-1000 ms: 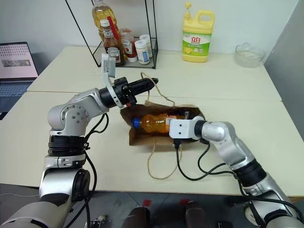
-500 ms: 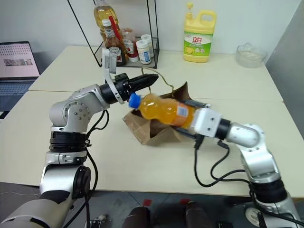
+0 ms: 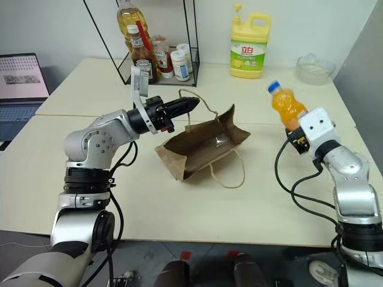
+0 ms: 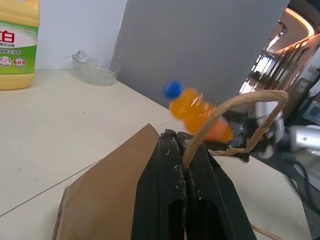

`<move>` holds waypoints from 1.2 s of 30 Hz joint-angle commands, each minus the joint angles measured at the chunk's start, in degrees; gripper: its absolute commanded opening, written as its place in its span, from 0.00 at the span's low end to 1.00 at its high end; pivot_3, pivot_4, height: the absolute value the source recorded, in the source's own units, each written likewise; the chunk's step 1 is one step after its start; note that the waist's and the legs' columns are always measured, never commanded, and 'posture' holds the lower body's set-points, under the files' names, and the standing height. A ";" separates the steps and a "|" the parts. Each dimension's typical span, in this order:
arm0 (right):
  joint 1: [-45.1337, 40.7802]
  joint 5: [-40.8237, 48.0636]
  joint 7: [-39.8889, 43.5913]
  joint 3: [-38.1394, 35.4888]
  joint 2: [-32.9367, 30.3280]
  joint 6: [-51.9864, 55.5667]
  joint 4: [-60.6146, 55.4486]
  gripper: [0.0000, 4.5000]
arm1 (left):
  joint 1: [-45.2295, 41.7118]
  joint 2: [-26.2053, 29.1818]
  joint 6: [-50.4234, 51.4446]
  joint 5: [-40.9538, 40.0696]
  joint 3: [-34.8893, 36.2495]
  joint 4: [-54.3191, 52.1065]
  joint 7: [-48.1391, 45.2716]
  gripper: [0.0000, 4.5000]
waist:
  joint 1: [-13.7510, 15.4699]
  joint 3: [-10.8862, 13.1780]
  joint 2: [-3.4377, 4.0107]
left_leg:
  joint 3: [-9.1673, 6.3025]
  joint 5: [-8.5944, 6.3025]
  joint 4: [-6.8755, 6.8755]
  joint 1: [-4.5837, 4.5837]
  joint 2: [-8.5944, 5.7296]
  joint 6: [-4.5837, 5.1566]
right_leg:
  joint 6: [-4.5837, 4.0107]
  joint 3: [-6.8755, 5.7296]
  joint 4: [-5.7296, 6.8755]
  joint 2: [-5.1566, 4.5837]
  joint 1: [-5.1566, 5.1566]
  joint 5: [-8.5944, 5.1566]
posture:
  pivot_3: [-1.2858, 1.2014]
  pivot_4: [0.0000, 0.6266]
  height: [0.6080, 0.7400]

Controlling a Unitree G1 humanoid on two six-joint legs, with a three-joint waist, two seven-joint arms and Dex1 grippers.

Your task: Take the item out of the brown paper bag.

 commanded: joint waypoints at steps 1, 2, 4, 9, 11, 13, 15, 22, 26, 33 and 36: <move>-1.71 -4.02 -0.36 3.28 -2.76 -3.70 4.57 0.72 | -1.12 -0.12 -0.92 -0.09 0.27 -1.48 -0.17 0.00 | -0.05 0.02 0.03 | 0.02 0.00 0.00 0.00 0.00 0.00 | 0.00 0.01 0.00 0.00 -0.01 0.00 | 0.52 0.24 1.00; -1.76 -4.82 0.55 4.63 -3.68 -4.44 6.18 0.72 | -0.97 -0.09 -0.82 -0.16 0.31 -1.79 -0.13 0.00 | -0.05 0.03 0.04 | 0.05 0.00 0.00 -0.02 0.00 0.00 | 0.00 0.04 -0.01 0.00 -0.03 0.00 | 0.52 0.24 1.00; -1.93 -5.43 1.76 6.12 -4.99 -5.55 8.19 0.72 | -0.61 0.12 -0.76 -0.15 0.32 -2.26 -0.19 0.00 | -0.02 0.02 0.04 | 0.09 0.00 0.02 -0.01 -0.02 0.00 | 0.00 0.09 -0.02 -0.02 -0.02 0.00 | 0.52 0.24 1.00; -2.32 -5.57 3.82 7.17 -6.66 -7.39 9.82 1.00 | 0.18 0.21 -0.61 -0.31 0.64 -3.14 0.38 0.00 | -0.01 0.02 0.03 | 0.07 0.00 0.07 -0.01 -0.03 0.00 | 0.01 0.08 -0.02 -0.02 0.05 0.00 | 0.52 0.24 1.00; -1.97 -4.55 4.45 6.46 -6.34 -7.42 8.73 1.00 | 0.55 0.24 -0.43 -0.46 0.74 -3.79 0.59 0.00 | -0.02 0.02 0.04 | 0.06 0.00 0.07 -0.01 -0.03 0.00 | 0.01 0.07 -0.02 -0.02 0.05 0.00 | 0.52 0.24 1.00; -1.00 -3.83 4.88 5.71 -6.39 -8.25 6.37 1.00 | 0.91 0.46 -0.21 -0.57 1.06 -4.28 0.89 0.00 | -0.01 0.02 0.04 | 0.06 0.00 0.06 0.00 -0.02 0.00 | 0.01 0.07 -0.02 -0.02 0.05 0.00 | 0.52 0.24 1.00; 0.31 -2.36 4.98 3.97 -6.35 -9.40 2.87 1.00 | 1.23 0.85 -0.07 -0.56 1.38 -4.62 1.20 0.00 | 0.01 0.02 0.04 | 0.03 0.00 0.05 -0.01 -0.02 -0.01 | 0.01 0.04 -0.02 -0.01 0.05 0.00 | 0.52 0.24 1.00; 7.28 11.62 1.98 -6.69 4.51 -7.89 -18.09 1.00 | 0.65 3.52 -1.99 0.44 4.47 -1.26 3.75 0.13 | -0.07 0.01 0.03 | 0.01 0.00 0.05 0.00 0.01 -0.01 | 0.01 0.04 0.02 0.01 0.05 0.00 | 0.52 0.24 1.00; 10.89 9.81 -2.60 -3.92 10.48 -8.42 -21.84 1.00 | 0.74 5.79 -4.85 2.09 6.21 2.68 4.91 0.40 | -0.05 0.02 0.03 | -0.04 0.00 0.05 0.02 0.01 -0.01 | 0.01 -0.01 0.02 0.01 0.08 0.00 | 0.52 0.24 1.00; 13.60 8.54 -7.01 -2.51 15.06 -7.99 -23.53 1.00 | 5.24 9.12 -3.15 0.81 10.28 -1.69 7.25 0.88 | -0.06 0.01 0.03 | -0.04 0.01 0.04 0.02 0.01 -0.02 | 0.01 -0.01 0.04 0.00 0.06 0.00 | 0.52 0.24 1.00; 16.17 9.42 -7.76 -3.29 15.88 -7.58 -25.09 1.00 | 10.80 11.42 0.19 -1.66 12.66 -9.88 8.58 0.99 | -0.12 0.02 0.03 | -0.02 0.01 -0.01 0.01 0.07 -0.02 | 0.01 -0.02 0.03 0.03 0.00 0.00 | 0.52 0.24 1.00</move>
